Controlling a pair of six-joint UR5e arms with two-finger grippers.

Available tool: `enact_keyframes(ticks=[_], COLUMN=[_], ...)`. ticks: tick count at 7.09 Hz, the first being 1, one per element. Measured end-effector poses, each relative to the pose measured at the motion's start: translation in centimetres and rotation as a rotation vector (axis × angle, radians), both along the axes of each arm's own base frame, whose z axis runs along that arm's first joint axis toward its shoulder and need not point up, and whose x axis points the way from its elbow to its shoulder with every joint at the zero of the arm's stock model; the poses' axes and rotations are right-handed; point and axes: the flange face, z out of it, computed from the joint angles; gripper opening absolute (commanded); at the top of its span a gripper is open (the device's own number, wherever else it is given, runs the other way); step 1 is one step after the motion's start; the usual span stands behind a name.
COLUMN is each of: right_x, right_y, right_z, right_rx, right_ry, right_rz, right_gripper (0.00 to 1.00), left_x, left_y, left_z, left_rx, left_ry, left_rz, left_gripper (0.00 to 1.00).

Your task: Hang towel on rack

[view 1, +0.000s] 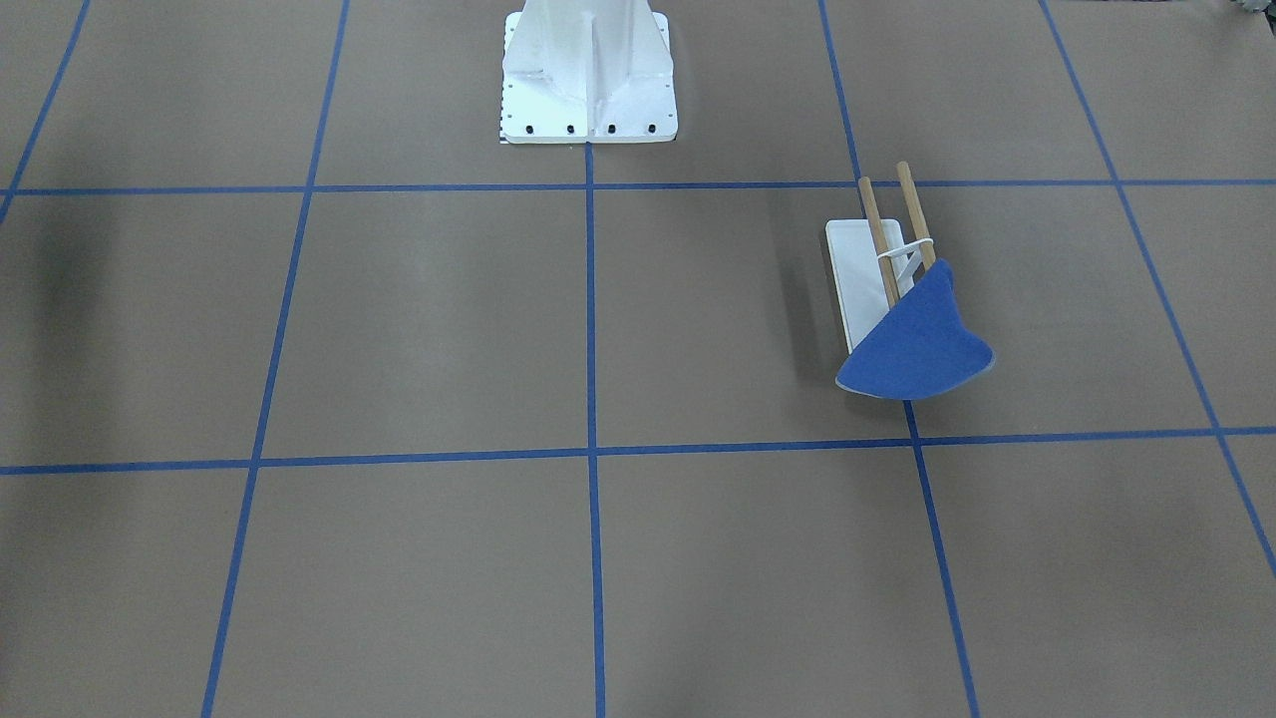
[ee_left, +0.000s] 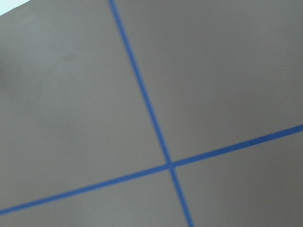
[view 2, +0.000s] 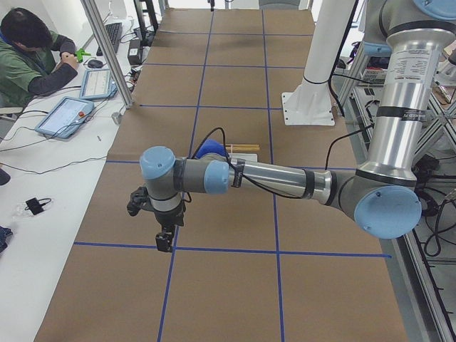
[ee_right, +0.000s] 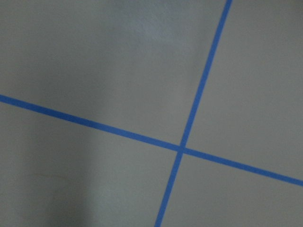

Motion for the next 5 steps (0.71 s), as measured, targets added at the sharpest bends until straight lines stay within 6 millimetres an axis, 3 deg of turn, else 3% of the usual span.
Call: enact_keyframes(ticks=[2,3,5], right_x=[3.7,5.1,6.4], right_y=[4.8,6.6,8.4], right_z=[4.7,5.6,6.4], right_rx=[-0.094,-0.123,-0.146], right_ry=[-0.027,-0.069,-0.110], right_rz=[0.066,0.099,0.136], right_gripper=[1.00,1.00,1.00], left_x=[-0.7,-0.3,0.0], left_y=[4.2,6.0,8.4], left_z=[3.2,4.4,5.7], left_rx=[0.000,-0.024,-0.055], left_ry=[0.095,0.169,0.217], left_rz=[-0.029,-0.037,-0.047], left_gripper=[0.98,0.98,0.98])
